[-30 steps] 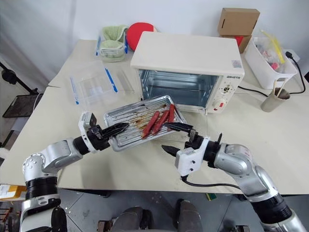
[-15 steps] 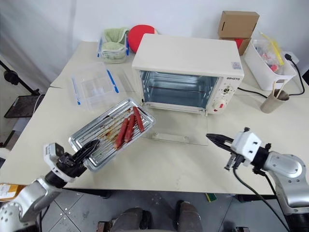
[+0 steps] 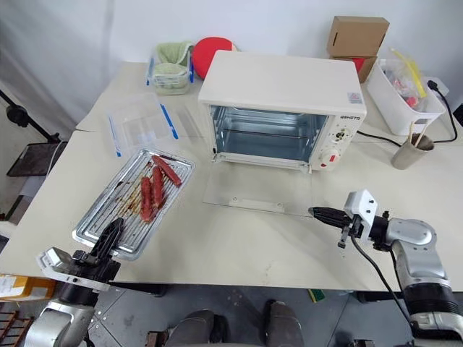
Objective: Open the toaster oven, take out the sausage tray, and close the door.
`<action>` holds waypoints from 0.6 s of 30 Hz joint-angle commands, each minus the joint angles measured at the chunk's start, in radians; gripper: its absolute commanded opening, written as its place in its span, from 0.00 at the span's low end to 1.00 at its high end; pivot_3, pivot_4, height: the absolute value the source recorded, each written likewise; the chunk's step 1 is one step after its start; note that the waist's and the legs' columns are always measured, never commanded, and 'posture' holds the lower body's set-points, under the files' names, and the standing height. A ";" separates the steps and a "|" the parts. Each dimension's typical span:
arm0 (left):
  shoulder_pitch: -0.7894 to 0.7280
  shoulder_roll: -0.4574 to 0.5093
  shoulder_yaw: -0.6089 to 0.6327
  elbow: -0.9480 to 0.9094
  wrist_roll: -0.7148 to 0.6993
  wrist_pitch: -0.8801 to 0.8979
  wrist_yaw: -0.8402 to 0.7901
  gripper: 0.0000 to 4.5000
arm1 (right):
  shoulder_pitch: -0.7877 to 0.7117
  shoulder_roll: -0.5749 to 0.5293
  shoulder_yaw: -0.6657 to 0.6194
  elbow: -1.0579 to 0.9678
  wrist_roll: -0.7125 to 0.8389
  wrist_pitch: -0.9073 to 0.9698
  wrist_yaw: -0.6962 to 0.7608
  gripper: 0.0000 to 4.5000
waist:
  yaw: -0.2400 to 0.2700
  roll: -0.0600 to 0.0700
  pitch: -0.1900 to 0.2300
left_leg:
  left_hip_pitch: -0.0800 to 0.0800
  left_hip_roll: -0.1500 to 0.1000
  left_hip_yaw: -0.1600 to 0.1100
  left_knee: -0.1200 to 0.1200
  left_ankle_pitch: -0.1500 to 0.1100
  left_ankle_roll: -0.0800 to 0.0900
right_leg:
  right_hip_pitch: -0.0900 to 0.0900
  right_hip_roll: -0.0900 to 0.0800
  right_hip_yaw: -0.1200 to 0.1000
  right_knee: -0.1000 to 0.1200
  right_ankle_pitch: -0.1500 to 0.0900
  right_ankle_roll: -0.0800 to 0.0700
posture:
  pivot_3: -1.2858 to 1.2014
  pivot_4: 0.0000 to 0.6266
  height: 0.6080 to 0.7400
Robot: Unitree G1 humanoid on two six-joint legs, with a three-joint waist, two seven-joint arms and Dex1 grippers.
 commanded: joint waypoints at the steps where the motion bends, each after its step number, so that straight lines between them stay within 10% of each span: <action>1: 0.039 -0.007 -0.031 -0.066 -0.031 -0.038 -0.004 0.00 | -0.042 0.044 -0.031 -0.011 0.048 -0.026 0.030 0.01 | 0.000 0.000 0.000 | 0.000 0.000 0.000 0.000 0.000 0.000 | 0.000 0.000 0.000 0.000 0.000 0.000 | 0.52 0.24 1.00; 18: 0.004 0.133 -0.069 -0.021 -0.031 -0.002 -0.032 0.00 | -0.081 0.051 -0.263 -0.336 0.271 0.235 -0.214 0.01 | 0.003 0.001 0.000 | -0.002 0.000 -0.001 0.000 -0.003 0.000 | -0.001 -0.001 0.000 -0.001 0.000 0.000 | 0.52 0.24 1.00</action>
